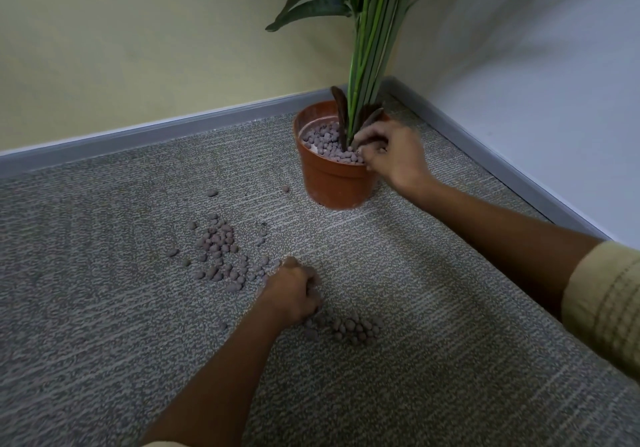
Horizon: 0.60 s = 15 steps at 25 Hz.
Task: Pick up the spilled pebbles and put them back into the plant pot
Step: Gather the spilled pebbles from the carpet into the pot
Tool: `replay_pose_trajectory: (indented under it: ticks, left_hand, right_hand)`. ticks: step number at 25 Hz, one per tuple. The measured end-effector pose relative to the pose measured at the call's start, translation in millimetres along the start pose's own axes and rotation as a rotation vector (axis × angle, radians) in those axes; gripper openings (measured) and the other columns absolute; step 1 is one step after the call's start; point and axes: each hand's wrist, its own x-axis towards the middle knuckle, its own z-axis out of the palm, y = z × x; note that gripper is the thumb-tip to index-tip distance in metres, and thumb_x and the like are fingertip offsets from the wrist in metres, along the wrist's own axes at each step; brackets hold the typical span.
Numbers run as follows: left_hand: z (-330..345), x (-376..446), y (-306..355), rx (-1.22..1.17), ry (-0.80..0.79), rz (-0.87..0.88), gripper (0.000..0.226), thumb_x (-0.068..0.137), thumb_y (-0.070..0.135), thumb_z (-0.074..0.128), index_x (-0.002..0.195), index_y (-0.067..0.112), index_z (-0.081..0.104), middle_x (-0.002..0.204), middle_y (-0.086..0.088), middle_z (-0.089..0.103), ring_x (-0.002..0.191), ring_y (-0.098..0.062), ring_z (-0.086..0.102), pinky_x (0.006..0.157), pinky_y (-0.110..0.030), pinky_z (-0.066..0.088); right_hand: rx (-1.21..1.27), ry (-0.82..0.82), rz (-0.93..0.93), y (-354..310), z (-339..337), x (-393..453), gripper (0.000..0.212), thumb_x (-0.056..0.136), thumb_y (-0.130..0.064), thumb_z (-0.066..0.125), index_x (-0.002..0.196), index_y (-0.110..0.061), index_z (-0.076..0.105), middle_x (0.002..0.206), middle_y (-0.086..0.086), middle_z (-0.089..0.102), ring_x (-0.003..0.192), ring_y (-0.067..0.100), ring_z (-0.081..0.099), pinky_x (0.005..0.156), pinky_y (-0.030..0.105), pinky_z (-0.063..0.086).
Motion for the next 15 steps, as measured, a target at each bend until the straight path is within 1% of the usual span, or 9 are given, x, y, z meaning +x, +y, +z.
replay_pose_trajectory:
  ticks: [1, 2, 4, 6, 7, 8, 10, 12, 15]
  left_hand:
    - [-0.4, -1.4, 0.0, -0.003, -0.022, 0.007, 0.035, 0.079, 0.035, 0.066, 0.110, 0.019, 0.062, 0.104, -0.003, 0.044, 0.101, -0.022, 0.056, 0.094, -0.032, 0.047]
    - [-1.0, -2.3, -0.4, 0.005, -0.038, 0.015, 0.040, 0.077, 0.040, 0.068, 0.110, 0.018, 0.062, 0.102, -0.001, 0.039, 0.100, -0.021, 0.053, 0.092, -0.031, 0.047]
    - [-2.1, -4.4, -0.3, 0.057, -0.052, 0.046, 0.040, 0.074, 0.041, 0.070, 0.106, 0.017, 0.062, 0.100, 0.000, 0.038, 0.097, -0.019, 0.051, 0.087, -0.027, 0.044]
    - [-2.2, -7.2, 0.5, 0.097, -0.055, 0.071, 0.032, 0.077, 0.033, 0.069, 0.105, 0.018, 0.063, 0.105, -0.003, 0.043, 0.100, -0.020, 0.054, 0.086, -0.026, 0.045]
    - [-2.1, -8.8, 1.8, 0.099, -0.053, 0.074, 0.028, 0.078, 0.030, 0.067, 0.104, 0.020, 0.064, 0.109, -0.004, 0.045, 0.102, -0.021, 0.055, 0.088, -0.027, 0.047]
    - [-1.8, -10.3, 3.1, 0.099, -0.049, 0.074, 0.025, 0.079, 0.027, 0.066, 0.104, 0.022, 0.065, 0.112, -0.004, 0.046, 0.104, -0.021, 0.055, 0.091, -0.030, 0.048]
    - [-0.7, -12.4, 6.1, 0.115, -0.037, 0.084, 0.023, 0.082, 0.025, 0.063, 0.105, 0.023, 0.065, 0.116, -0.006, 0.047, 0.110, -0.023, 0.052, 0.094, -0.034, 0.048]
    - [-1.0, -14.0, 9.5, 0.141, -0.027, 0.091, 0.022, 0.084, 0.023, 0.060, 0.105, 0.022, 0.065, 0.118, -0.008, 0.048, 0.113, -0.025, 0.049, 0.096, -0.034, 0.046]
    - [-0.5, -14.8, 11.9, 0.158, -0.014, 0.100, 0.020, 0.085, 0.019, 0.059, 0.103, 0.021, 0.066, 0.116, -0.008, 0.050, 0.110, -0.026, 0.052, 0.093, -0.033, 0.046]
  right_hand:
    - [-0.014, -0.043, -0.045, 3.3, -1.1, -17.6, 0.015, 0.085, -0.007, 0.059, 0.096, -0.013, 0.068, 0.095, 0.002, 0.066, 0.073, 0.012, 0.063, 0.069, 0.016, 0.053]
    - [-0.009, -0.158, -0.044, 8.8, -1.4, -37.7, 0.012, 0.086, -0.008, 0.059, 0.094, -0.012, 0.067, 0.093, 0.001, 0.066, 0.072, 0.011, 0.063, 0.067, 0.017, 0.054]
    - [-0.036, -0.563, 0.100, 28.0, 2.2, -80.0, 0.011, 0.080, -0.015, 0.070, 0.090, -0.014, 0.066, 0.091, 0.004, 0.068, 0.078, 0.018, 0.067, 0.065, 0.026, 0.057]
    - [-0.185, -0.954, 0.218, 47.8, 12.3, -119.0, 0.043, 0.058, -0.031, 0.084, 0.093, -0.023, 0.060, 0.095, 0.001, 0.062, 0.088, 0.023, 0.064, 0.064, 0.027, 0.051]
    - [-0.283, -1.048, 0.188, 57.3, 18.7, -133.7, 0.059, 0.048, -0.036, 0.086, 0.098, -0.027, 0.056, 0.101, 0.002, 0.057, 0.095, 0.023, 0.060, 0.070, 0.028, 0.048]
    - [-0.364, -1.064, 0.124, 64.4, 25.2, -145.6, 0.069, 0.046, -0.036, 0.087, 0.105, -0.028, 0.053, 0.108, 0.003, 0.052, 0.101, 0.023, 0.054, 0.077, 0.029, 0.047]
    - [-0.382, -0.960, 0.035, 70.4, 35.8, -158.4, 0.074, 0.049, -0.030, 0.088, 0.112, -0.028, 0.050, 0.112, 0.004, 0.046, 0.103, 0.020, 0.048, 0.084, 0.029, 0.045]
    - [-0.311, -0.893, 0.045, 63.0, 37.1, -158.0, 0.067, 0.050, -0.022, 0.088, 0.109, -0.026, 0.057, 0.100, 0.000, 0.047, 0.092, 0.016, 0.048, 0.073, 0.023, 0.044]
    - [-0.188, -0.856, 0.038, 52.5, 38.4, -150.4, 0.037, 0.062, -0.008, 0.081, 0.097, -0.014, 0.070, 0.075, -0.010, 0.057, 0.069, 0.004, 0.053, 0.059, 0.012, 0.042]
